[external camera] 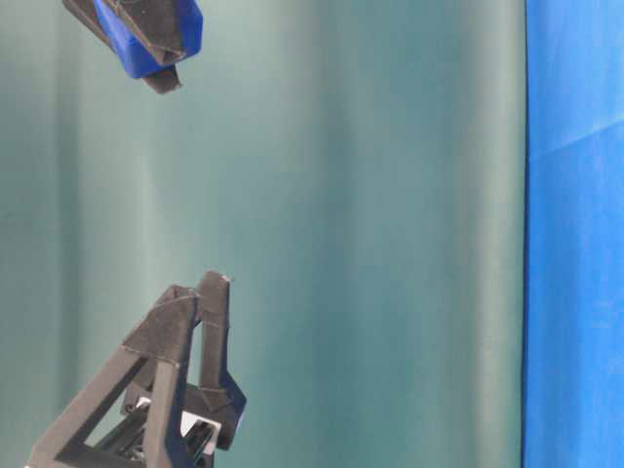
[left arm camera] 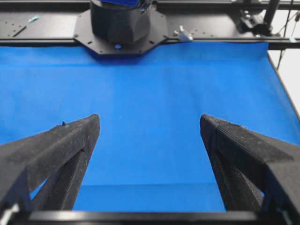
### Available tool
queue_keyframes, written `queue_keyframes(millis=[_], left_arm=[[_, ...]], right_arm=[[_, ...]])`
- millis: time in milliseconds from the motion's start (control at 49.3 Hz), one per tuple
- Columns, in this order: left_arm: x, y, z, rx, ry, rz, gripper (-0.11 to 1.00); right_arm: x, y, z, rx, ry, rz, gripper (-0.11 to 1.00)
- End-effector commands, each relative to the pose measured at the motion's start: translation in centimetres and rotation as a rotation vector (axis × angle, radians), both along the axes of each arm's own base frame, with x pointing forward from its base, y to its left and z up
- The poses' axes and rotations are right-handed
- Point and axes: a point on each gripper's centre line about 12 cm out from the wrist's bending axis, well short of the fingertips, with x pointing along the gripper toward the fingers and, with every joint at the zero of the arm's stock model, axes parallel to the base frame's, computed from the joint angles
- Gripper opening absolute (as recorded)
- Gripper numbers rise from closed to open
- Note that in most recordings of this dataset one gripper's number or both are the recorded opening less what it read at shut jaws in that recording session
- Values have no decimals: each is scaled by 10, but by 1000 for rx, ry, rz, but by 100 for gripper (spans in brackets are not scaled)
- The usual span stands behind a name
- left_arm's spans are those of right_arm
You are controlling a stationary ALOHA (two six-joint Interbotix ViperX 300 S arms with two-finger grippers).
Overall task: Handover the blue block to the right arm after grasping it with the left arm, then place it in the designated position.
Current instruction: 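Hold the cube in the right gripper near the right side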
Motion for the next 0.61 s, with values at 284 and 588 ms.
queue_keyframes(millis=[284, 588], left_arm=[[-2, 1, 11, -1, -34, 1, 92], [-2, 1, 12, -2, -35, 1, 92]], right_arm=[[0, 1, 5, 8, -13, 2, 41], [0, 3, 5, 14, -13, 9, 41]])
